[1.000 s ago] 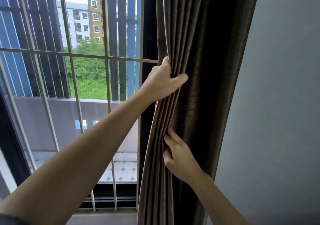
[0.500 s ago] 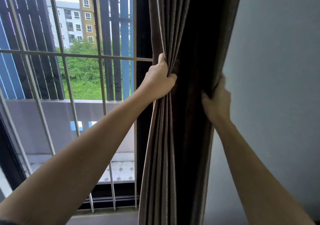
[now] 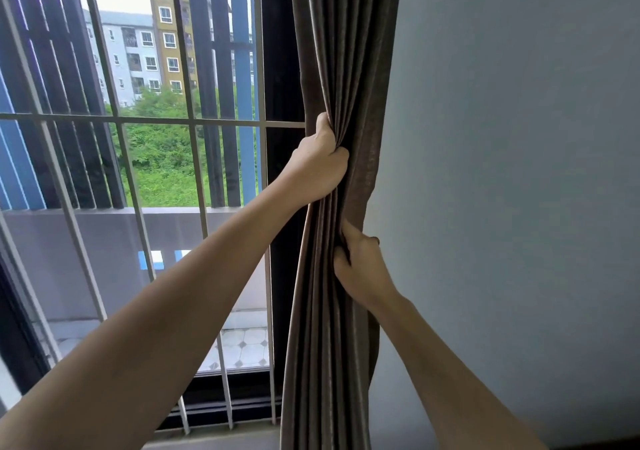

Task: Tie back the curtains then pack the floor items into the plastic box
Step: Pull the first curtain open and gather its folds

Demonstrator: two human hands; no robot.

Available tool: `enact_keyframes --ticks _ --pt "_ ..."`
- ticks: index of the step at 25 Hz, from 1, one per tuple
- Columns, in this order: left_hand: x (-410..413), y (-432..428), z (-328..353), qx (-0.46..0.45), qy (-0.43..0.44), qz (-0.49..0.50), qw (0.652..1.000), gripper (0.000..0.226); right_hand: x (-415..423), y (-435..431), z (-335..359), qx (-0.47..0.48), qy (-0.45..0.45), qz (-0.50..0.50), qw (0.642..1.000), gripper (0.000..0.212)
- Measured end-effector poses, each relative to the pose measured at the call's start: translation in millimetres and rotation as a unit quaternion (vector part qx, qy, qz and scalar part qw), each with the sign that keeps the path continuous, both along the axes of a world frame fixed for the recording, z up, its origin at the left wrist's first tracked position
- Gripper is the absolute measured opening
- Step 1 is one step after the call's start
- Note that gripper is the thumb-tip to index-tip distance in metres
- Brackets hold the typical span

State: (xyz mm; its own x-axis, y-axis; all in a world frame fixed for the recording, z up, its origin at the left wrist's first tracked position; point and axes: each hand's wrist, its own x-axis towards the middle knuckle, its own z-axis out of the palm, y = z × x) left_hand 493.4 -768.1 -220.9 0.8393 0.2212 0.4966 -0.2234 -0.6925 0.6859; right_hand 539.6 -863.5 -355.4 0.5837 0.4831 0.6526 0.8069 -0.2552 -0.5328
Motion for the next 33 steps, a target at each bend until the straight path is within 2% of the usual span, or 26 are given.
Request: enact_keyframes --ticks 3,5,7,9,11,14,16,19,21,23,26,28,30,31,33 --pt "1.0 -0.2 0.5 -0.012 0.003 -0.006 1.000 0.048 -2.6 -3.8 0.5 -0.005 0.027 0.032 0.999 0.044" --pt "-0.5 -2.9 1.1 -0.012 0.001 -0.014 1.000 0.038 -2.8 -7.1 0.9 0.003 0.077 0.080 0.994 0.039" --pt "-0.8 -6.4 0.4 0.010 -0.018 0.000 1.000 0.037 -9.9 -10.4 0.0 0.017 0.128 0.143 0.981 0.045" --pt "1.7 -7.7 -2.3 0.051 -0.049 0.041 0.997 0.044 -14.8 -10.6 -2.8 0.066 0.172 0.183 0.966 0.036" --pt "3.8 -6.6 -4.0 0.051 -0.074 0.058 0.994 0.036 -4.4 -3.0 -0.3 0.148 0.188 0.178 0.955 0.037" --pt "1.5 -7.0 -3.0 -0.034 -0.081 0.013 0.996 0.021 23.3 8.7 25.9 0.249 0.233 0.105 0.934 0.057" --pt "-2.4 -10.7 -2.0 -0.117 -0.091 -0.040 0.988 0.031 34.5 7.4 54.7 0.288 0.242 0.105 0.920 0.064" --pt "-3.8 -9.3 0.1 -0.194 -0.084 -0.080 0.974 0.034 39.3 1.2 83.2 0.252 0.297 0.167 0.906 0.079" --pt "-0.8 -2.5 3.4 -0.145 -0.056 -0.060 0.986 0.027 40.5 -2.1 86.6 0.215 0.334 0.187 0.898 0.083" --pt "6.3 5.4 4.2 -0.008 -0.027 0.007 1.000 0.027 39.6 -3.7 87.1 0.199 0.347 0.184 0.898 0.082" --pt "11.1 10.7 10.3 0.151 -0.011 0.092 0.984 0.024 32.3 -7.3 88.6 0.196 0.341 0.230 0.890 0.081" --pt "11.3 9.2 22.8 0.229 0.035 0.129 0.964 0.026 22.0 -5.5 78.3 0.220 0.313 0.267 0.884 0.071" --pt "13.2 6.7 33.3 0.234 0.093 0.090 0.964 0.039 14.3 1.7 58.1 0.217 0.284 0.264 0.896 0.053" --pt "14.3 5.3 37.0 0.199 0.113 0.044 0.972 0.044 12.4 5.1 47.4 0.196 0.265 0.241 0.913 0.059" --pt "15.7 2.3 40.4 0.127 0.136 -0.026 0.982 0.052 12.1 9.6 35.0 0.149 0.252 0.186 0.938 0.091"
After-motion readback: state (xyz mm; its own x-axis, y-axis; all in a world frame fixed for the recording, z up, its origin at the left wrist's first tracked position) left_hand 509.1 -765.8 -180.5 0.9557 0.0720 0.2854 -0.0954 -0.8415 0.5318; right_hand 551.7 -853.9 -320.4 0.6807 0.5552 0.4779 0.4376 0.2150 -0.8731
